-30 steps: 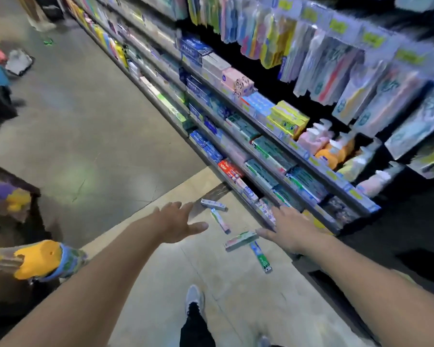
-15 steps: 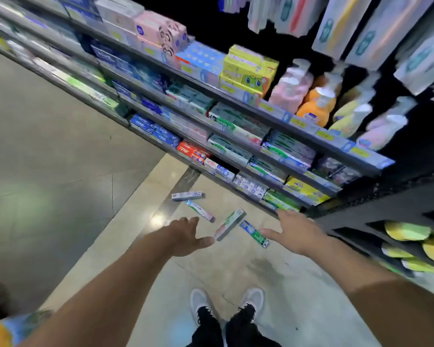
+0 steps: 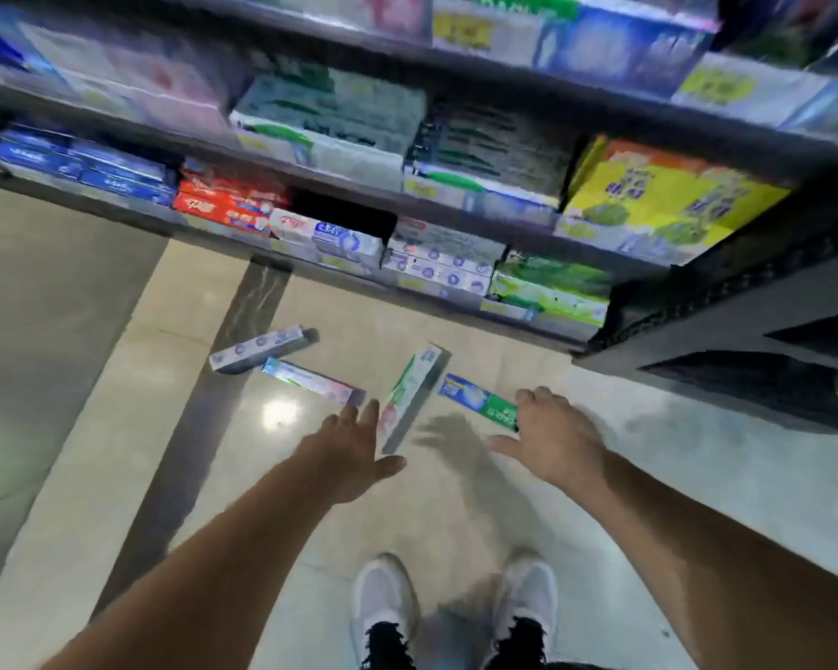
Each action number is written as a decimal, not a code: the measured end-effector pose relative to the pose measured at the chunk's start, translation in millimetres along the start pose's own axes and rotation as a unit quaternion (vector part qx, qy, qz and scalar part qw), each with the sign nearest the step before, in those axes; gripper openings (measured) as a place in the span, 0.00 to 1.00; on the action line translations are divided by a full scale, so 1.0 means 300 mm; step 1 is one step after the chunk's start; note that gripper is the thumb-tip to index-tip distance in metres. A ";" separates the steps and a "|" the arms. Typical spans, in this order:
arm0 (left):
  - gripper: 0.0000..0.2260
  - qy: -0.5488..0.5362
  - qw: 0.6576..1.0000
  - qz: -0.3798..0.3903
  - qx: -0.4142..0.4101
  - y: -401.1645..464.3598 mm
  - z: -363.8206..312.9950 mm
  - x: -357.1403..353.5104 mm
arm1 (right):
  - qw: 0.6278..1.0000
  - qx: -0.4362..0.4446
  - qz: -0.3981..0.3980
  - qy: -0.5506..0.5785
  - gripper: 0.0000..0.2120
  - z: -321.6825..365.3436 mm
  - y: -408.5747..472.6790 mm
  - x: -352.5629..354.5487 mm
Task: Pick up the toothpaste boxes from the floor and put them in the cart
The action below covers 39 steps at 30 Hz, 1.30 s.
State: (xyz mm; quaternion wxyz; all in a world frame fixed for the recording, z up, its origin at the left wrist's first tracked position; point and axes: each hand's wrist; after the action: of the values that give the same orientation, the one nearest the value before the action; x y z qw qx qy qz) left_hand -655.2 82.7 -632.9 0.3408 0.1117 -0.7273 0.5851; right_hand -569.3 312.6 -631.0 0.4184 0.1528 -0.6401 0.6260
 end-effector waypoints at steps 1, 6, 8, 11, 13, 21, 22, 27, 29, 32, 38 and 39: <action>0.41 0.007 1.000 -0.005 -0.004 0.087 0.004 -0.039 | 1.000 0.000 -0.005 -0.004 0.36 -0.019 0.065 -0.057; 0.43 -0.007 1.000 -0.013 -0.017 0.491 -0.008 -0.191 | 0.999 -0.006 -0.007 -0.035 0.35 -0.096 0.372 -0.290; 0.45 -0.005 1.000 -0.017 -0.012 0.613 -0.018 -0.236 | 0.999 -0.005 -0.004 -0.044 0.35 -0.113 0.473 -0.367; 0.45 -0.004 1.000 -0.001 0.007 0.746 -0.030 -0.300 | 0.998 -0.001 -0.001 -0.065 0.35 -0.128 0.586 -0.462; 0.39 0.007 1.000 -0.011 0.013 0.804 -0.042 -0.332 | 0.997 0.001 -0.001 -0.083 0.33 -0.133 0.633 -0.510; 0.18 -0.084 0.994 -0.063 0.029 0.712 -0.017 -0.265 | 0.996 -0.075 -0.021 0.045 0.27 -0.092 0.566 -0.476; 0.19 -0.084 0.994 -0.068 0.026 0.653 -0.012 -0.229 | 0.992 -0.090 -0.022 0.084 0.27 -0.080 0.516 -0.440; 0.23 -0.042 0.997 -0.068 0.000 0.217 -0.032 0.055 | 0.972 -0.116 0.001 0.203 0.27 0.002 0.168 -0.161; 0.24 -0.060 0.996 -0.058 -0.002 0.014 -0.043 0.193 | 0.960 -0.114 0.007 0.254 0.27 0.039 0.001 -0.019; 0.23 -0.143 0.988 -0.056 0.019 -0.304 -0.049 0.402 | 0.939 -0.120 0.003 0.323 0.27 0.101 -0.271 0.211; 0.14 -0.193 0.980 -0.038 -0.038 -0.867 -0.085 0.758 | 0.882 -0.124 -0.019 0.455 0.25 0.220 -0.780 0.616; 0.14 -0.206 0.977 -0.029 -0.036 -0.939 -0.103 0.808 | 0.872 -0.119 -0.028 0.474 0.24 0.219 -0.855 0.673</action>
State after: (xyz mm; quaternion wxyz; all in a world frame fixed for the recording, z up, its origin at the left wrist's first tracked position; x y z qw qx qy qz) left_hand -665.9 86.9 -260.1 0.2039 0.2387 -0.7988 0.5132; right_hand -529.1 274.2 -302.5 0.7040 -0.1958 -0.4300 0.5303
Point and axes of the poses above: each hand's wrist, its own y-axis towards the middle knuckle, its own x-axis out of the back of the hand, z = x × y, and after that the axes turned 5 degrees about x, right-handed
